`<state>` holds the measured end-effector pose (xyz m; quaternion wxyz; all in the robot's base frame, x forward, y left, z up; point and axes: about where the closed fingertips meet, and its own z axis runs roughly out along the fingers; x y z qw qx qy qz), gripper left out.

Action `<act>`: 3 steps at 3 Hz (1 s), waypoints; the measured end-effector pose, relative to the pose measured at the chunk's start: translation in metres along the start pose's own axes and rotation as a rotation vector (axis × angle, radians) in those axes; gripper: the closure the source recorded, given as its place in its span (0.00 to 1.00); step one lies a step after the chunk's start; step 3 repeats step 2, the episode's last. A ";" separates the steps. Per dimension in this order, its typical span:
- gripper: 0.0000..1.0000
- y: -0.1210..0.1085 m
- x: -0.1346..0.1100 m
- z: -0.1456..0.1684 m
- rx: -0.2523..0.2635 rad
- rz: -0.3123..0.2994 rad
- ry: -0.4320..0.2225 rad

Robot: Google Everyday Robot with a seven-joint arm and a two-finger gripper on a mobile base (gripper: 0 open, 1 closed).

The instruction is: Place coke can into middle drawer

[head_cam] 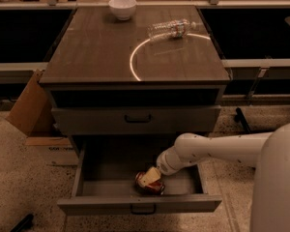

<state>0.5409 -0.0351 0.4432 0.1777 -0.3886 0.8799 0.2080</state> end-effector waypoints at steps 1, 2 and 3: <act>0.00 -0.002 0.017 -0.026 0.027 0.029 -0.038; 0.00 -0.004 0.035 -0.058 0.037 0.050 -0.097; 0.00 -0.004 0.035 -0.058 0.037 0.050 -0.097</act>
Offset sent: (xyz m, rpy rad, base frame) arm -0.0484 -0.1039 0.0603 0.1163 -0.1118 -0.1465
